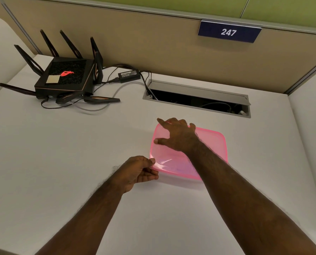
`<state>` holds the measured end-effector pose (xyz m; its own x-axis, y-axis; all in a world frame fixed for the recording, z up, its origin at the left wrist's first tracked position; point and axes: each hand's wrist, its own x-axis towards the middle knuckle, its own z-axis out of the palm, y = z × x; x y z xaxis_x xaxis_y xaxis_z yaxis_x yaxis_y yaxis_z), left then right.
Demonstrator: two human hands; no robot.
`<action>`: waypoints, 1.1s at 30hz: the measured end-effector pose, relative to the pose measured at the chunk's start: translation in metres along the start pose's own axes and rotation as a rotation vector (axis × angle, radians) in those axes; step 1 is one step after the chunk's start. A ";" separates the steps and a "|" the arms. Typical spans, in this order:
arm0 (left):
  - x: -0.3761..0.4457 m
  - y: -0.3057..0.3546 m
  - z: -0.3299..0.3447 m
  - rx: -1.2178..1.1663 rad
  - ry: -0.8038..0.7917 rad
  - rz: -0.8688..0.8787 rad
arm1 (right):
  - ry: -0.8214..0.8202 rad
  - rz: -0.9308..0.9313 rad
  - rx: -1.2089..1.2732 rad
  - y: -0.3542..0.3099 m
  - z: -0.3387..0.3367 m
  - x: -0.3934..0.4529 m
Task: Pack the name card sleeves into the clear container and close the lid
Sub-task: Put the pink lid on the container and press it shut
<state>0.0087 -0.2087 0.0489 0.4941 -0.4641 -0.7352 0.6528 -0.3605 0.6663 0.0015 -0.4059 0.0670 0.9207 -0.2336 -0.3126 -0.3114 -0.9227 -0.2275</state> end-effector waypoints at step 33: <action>0.069 0.073 0.049 0.157 0.440 0.199 | -0.319 0.211 0.459 0.001 -0.051 0.047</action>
<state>0.0629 -0.3070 0.0529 0.8171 -0.1635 -0.5528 0.4440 -0.4331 0.7844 0.0565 -0.4332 0.0997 0.7339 -0.2284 -0.6397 -0.6151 -0.6231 -0.4832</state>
